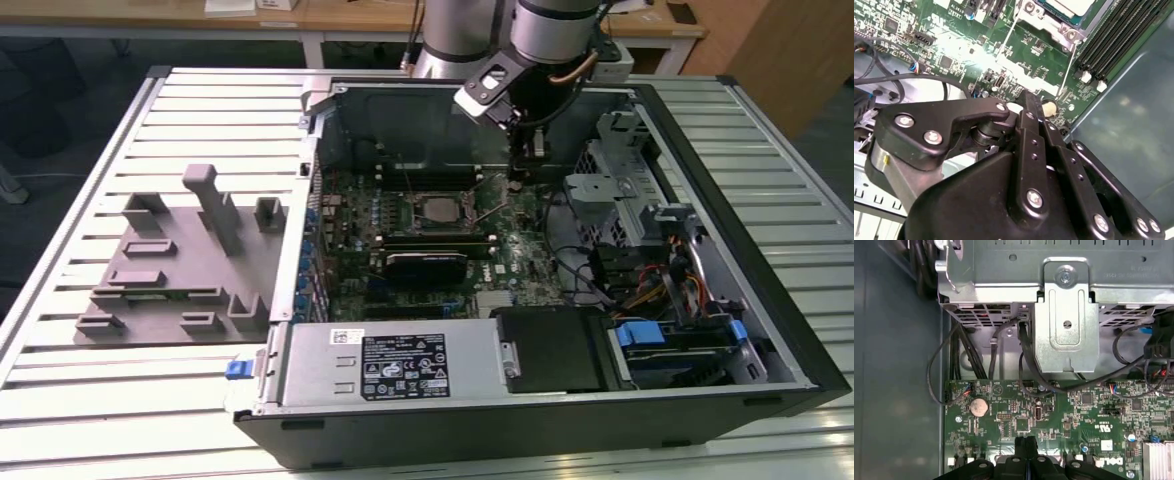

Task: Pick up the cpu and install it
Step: 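Close the cpu cover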

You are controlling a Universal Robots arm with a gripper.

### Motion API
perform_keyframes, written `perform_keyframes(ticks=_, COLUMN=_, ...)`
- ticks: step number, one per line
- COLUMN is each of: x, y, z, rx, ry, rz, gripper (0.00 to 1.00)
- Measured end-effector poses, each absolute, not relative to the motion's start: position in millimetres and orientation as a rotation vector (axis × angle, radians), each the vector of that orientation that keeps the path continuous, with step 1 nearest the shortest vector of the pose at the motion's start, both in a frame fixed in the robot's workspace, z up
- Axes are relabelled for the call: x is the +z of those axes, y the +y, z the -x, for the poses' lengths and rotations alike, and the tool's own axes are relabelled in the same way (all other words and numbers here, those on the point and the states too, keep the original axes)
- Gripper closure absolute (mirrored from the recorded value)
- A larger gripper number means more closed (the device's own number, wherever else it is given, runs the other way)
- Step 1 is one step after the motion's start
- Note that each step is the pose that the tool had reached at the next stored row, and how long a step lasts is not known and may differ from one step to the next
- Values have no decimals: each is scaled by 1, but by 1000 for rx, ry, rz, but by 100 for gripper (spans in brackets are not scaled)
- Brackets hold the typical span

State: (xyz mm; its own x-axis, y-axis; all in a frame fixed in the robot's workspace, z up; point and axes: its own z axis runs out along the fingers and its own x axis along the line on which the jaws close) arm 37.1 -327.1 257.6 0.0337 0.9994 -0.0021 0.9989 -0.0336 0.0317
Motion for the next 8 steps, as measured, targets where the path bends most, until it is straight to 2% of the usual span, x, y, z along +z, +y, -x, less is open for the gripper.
perform_keyframes(ticks=8, x=250, y=-327, z=-42, rx=32, ry=2167, rz=-2241, gripper=89)
